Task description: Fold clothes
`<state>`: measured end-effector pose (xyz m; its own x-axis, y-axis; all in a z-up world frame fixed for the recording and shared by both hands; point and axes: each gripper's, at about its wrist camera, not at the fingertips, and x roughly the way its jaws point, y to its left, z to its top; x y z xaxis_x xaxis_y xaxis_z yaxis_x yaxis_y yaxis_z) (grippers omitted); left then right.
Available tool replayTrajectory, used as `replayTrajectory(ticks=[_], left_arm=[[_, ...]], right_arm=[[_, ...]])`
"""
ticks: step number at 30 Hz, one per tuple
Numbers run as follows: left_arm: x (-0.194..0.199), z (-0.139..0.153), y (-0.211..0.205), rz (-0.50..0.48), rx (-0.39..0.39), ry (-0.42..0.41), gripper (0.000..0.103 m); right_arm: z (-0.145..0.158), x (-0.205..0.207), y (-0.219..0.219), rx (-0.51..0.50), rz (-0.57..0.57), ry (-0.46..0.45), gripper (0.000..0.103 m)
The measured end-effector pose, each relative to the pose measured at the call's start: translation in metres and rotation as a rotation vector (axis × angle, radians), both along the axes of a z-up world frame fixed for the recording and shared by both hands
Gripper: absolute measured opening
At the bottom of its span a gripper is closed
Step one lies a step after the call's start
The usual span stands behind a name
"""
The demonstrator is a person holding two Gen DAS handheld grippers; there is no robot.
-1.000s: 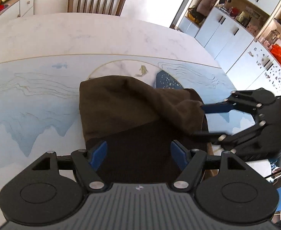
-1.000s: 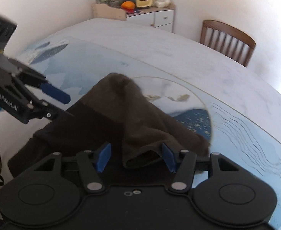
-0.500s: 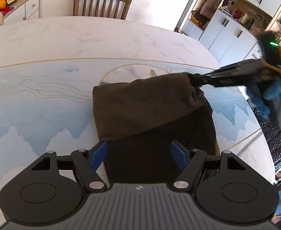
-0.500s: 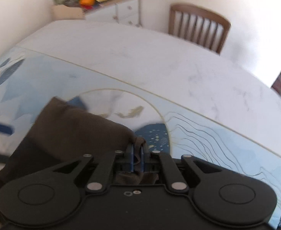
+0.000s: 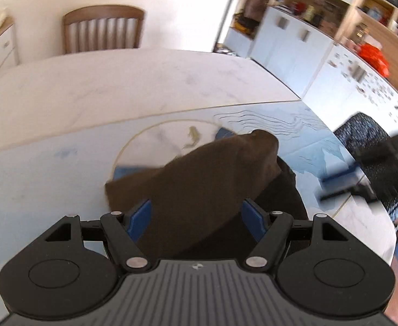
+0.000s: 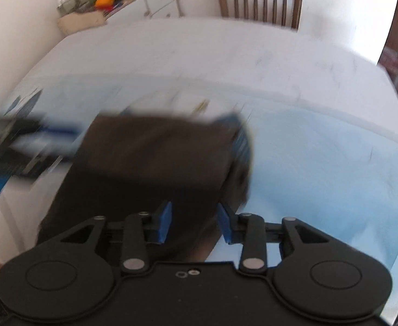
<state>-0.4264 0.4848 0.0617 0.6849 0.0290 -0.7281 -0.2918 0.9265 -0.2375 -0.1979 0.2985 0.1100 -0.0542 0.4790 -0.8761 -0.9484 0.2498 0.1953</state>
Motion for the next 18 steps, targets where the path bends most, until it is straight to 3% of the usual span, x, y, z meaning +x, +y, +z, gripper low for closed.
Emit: replayTrajectory(ticks=[8, 13, 18], left_arm=[[0.021, -0.027, 0.003, -0.160, 0.041, 0.063, 0.072], [0.020, -0.034, -0.001, -0.232, 0.070, 0.070, 0.072], [0.018, -0.036, 0.001, -0.264, 0.073, 0.065, 0.072]], right_arm=[[-0.037, -0.083, -0.045, -0.101, -0.053, 0.127, 0.103], [-0.052, -0.108, -0.045, -0.120, -0.153, 0.205, 0.103], [-0.054, -0.122, -0.034, -0.108, -0.235, 0.200, 0.103]])
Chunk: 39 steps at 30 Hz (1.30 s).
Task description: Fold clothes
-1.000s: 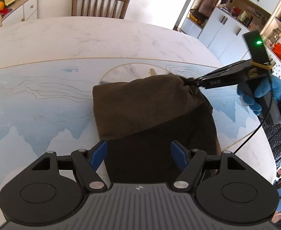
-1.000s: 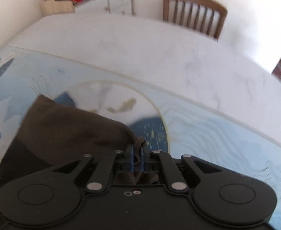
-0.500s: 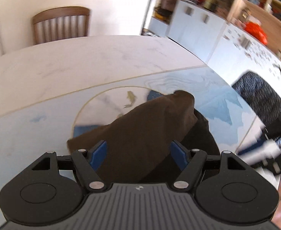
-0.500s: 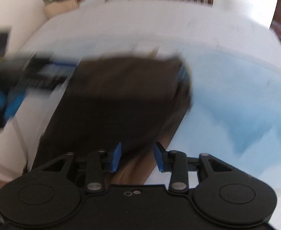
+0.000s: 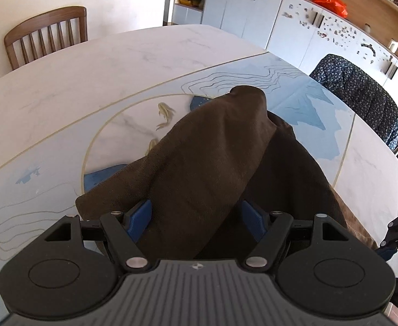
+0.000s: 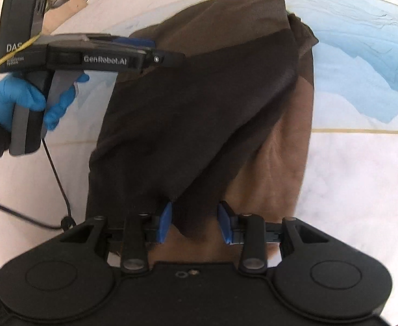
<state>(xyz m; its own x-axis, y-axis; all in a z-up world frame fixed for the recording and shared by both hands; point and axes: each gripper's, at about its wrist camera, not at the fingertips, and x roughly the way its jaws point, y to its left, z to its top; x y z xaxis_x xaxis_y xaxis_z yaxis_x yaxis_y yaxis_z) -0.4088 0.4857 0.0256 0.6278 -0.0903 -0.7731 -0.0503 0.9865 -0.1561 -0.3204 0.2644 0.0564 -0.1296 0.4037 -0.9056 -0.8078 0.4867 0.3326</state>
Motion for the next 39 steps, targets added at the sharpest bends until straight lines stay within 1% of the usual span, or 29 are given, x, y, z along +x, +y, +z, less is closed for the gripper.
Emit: replayTrajectory(ticks=[2, 4, 7, 9, 11, 12, 14, 17, 19, 21, 23, 25, 27, 31, 32, 35, 39], left_arm=[[-0.001, 0.000, 0.001, -0.008, -0.003, -0.004, 0.072], [-0.002, -0.001, 0.002, -0.021, 0.000, -0.007, 0.072], [-0.001, -0.001, 0.002, -0.043, 0.008, -0.007, 0.072], [-0.001, -0.001, 0.003, -0.053, 0.009, -0.005, 0.072], [0.000, -0.001, 0.003, -0.061, 0.012, -0.003, 0.072], [0.000, -0.001, 0.003, -0.066, 0.015, -0.002, 0.072], [0.001, -0.001, 0.001, -0.079, 0.027, 0.000, 0.072], [0.003, -0.001, -0.003, -0.098, 0.051, 0.007, 0.072], [0.004, -0.002, -0.006, -0.103, 0.070, 0.011, 0.072], [0.004, 0.000, -0.008, -0.096, 0.079, 0.019, 0.072], [-0.001, 0.006, -0.011, -0.088, 0.080, 0.025, 0.072], [-0.017, 0.014, -0.014, -0.083, 0.047, 0.028, 0.072], [-0.042, 0.019, -0.019, -0.074, -0.010, 0.053, 0.072], [-0.093, 0.018, -0.033, -0.065, -0.135, 0.137, 0.073], [-0.103, 0.017, -0.038, -0.049, -0.160, 0.153, 0.073], [-0.129, 0.011, -0.050, 0.024, -0.241, 0.189, 0.073], [-0.140, -0.001, -0.057, 0.171, -0.353, 0.209, 0.072]], right_arm=[[0.002, -0.005, 0.004, -0.004, -0.024, -0.023, 0.103], [0.007, -0.005, 0.000, 0.005, -0.055, -0.013, 0.103], [0.023, -0.005, -0.014, 0.008, -0.097, -0.051, 0.103], [0.036, 0.001, -0.034, 0.003, -0.129, -0.065, 0.103], [0.041, 0.009, -0.060, -0.025, -0.162, -0.095, 0.103], [0.040, 0.014, -0.069, -0.041, -0.180, -0.101, 0.103], [0.036, 0.021, -0.089, -0.072, -0.224, -0.073, 0.103], [0.018, 0.023, -0.102, -0.101, -0.212, -0.073, 0.103], [0.008, 0.022, -0.102, -0.114, -0.208, -0.060, 0.103], [0.004, 0.020, -0.096, -0.109, -0.174, -0.051, 0.103], [0.014, 0.016, -0.088, -0.074, -0.110, -0.078, 0.103], [0.029, 0.020, -0.078, -0.047, -0.047, -0.123, 0.103], [0.043, 0.026, -0.066, -0.015, 0.010, -0.166, 0.103], [0.058, 0.048, -0.030, 0.020, 0.111, -0.221, 0.103], [0.060, 0.052, -0.014, 0.033, 0.150, -0.235, 0.103], [0.066, 0.058, 0.024, 0.083, 0.286, -0.270, 0.103], [0.070, 0.049, 0.091, 0.127, 0.440, -0.292, 0.103]])
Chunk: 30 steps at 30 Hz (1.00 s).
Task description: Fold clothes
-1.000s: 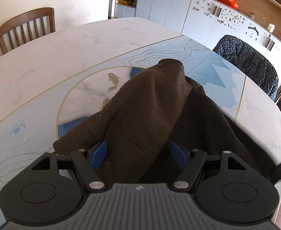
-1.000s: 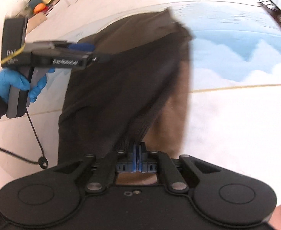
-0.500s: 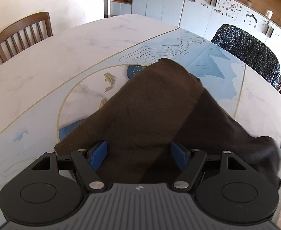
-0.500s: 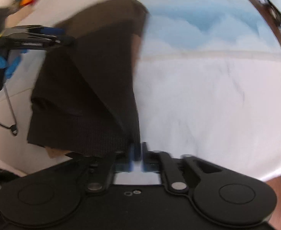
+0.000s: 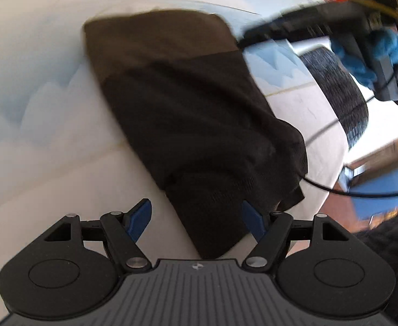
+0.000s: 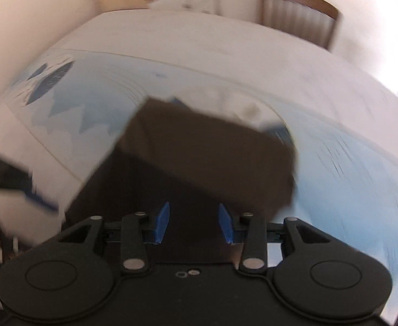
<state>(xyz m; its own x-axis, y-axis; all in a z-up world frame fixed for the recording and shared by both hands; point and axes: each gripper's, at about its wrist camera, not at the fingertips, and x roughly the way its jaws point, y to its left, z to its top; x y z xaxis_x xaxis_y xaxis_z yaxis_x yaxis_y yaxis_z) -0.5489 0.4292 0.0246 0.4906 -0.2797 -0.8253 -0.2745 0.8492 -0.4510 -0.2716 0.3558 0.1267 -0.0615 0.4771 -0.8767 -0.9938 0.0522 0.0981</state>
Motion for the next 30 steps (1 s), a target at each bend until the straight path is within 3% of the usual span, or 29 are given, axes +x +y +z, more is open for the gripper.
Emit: replayTrajectory(ticks=[6, 12, 14, 16, 22, 27, 30], left_arm=[[-0.009, -0.010, -0.006, 0.177, -0.088, -0.001, 0.072], [-0.011, -0.012, -0.017, 0.247, -0.128, -0.013, 0.071], [-0.012, -0.012, -0.021, 0.257, -0.130, -0.015, 0.066], [-0.013, -0.014, -0.022, 0.271, -0.135, -0.007, 0.043], [-0.014, -0.017, -0.022, 0.302, -0.133, 0.014, 0.012], [-0.017, -0.015, -0.022, 0.303, -0.130, 0.025, 0.007], [-0.020, -0.015, -0.017, 0.324, -0.136, 0.032, 0.007]], right_arm=[[-0.006, -0.026, 0.069, 0.029, 0.176, 0.025, 0.103], [-0.022, -0.048, 0.117, 0.058, 0.277, -0.025, 0.103], [-0.032, -0.048, 0.128, 0.027, 0.272, -0.017, 0.103], [-0.043, -0.046, 0.135, -0.017, 0.258, 0.002, 0.103], [-0.045, -0.044, 0.131, -0.029, 0.273, 0.000, 0.103], [-0.027, -0.042, 0.131, 0.040, 0.241, -0.077, 0.103], [-0.039, -0.023, 0.144, 0.011, 0.162, -0.053, 0.103]])
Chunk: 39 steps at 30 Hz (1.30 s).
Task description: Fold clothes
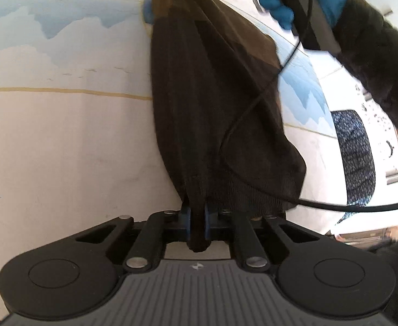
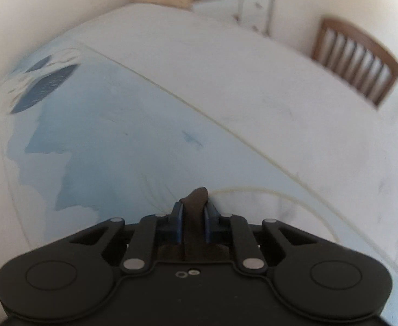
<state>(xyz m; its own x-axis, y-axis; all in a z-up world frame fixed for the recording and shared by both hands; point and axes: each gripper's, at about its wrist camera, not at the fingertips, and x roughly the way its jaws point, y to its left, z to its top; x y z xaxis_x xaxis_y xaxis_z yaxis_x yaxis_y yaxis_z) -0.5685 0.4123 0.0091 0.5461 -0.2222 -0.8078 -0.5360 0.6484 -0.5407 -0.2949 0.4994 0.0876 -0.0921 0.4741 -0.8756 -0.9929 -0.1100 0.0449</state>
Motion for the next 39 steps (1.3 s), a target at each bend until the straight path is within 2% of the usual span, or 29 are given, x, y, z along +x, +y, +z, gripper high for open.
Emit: replayTrajectory(ticks=[2, 5, 6, 8, 9, 10, 15, 19, 22, 25, 31, 39], left_arm=[[0.000, 0.001, 0.001, -0.008, 0.000, 0.002, 0.007], [0.002, 0.004, 0.003, -0.026, 0.017, 0.013, 0.012], [0.002, 0.007, 0.004, -0.032, 0.033, 0.021, 0.020], [0.001, 0.013, 0.006, -0.045, 0.077, 0.037, 0.046], [-0.002, 0.016, 0.008, -0.050, 0.101, 0.038, 0.069], [-0.004, 0.019, 0.012, -0.050, 0.122, 0.039, 0.073], [-0.006, 0.033, 0.042, -0.009, 0.196, 0.029, 0.073], [0.017, 0.035, 0.067, -0.017, 0.212, 0.012, 0.073], [0.050, 0.027, 0.070, -0.042, 0.229, 0.025, 0.073], [0.067, 0.025, 0.066, -0.068, 0.243, 0.039, 0.073], [0.079, 0.027, 0.054, -0.057, 0.305, 0.090, 0.073], [0.083, 0.034, 0.041, -0.061, 0.307, 0.096, 0.073]], right_arm=[[-0.007, 0.001, -0.005, 0.016, -0.003, 0.016, 0.103], [0.002, 0.009, -0.013, 0.015, -0.009, 0.068, 0.103], [0.009, 0.014, -0.018, 0.023, -0.012, 0.069, 0.103], [0.024, 0.028, -0.033, 0.047, -0.030, 0.059, 0.103], [0.033, 0.036, -0.042, 0.063, -0.045, 0.050, 0.103], [0.039, 0.046, -0.050, 0.067, -0.056, 0.057, 0.103], [0.054, 0.095, -0.115, 0.047, -0.172, 0.095, 0.103], [0.040, 0.118, -0.161, -0.023, -0.272, 0.179, 0.103], [0.021, 0.113, -0.184, -0.064, -0.336, 0.197, 0.103], [0.008, 0.107, -0.200, -0.087, -0.399, 0.236, 0.103], [0.005, 0.093, -0.219, -0.057, -0.483, 0.229, 0.103], [-0.001, 0.074, -0.227, -0.053, -0.507, 0.234, 0.103]])
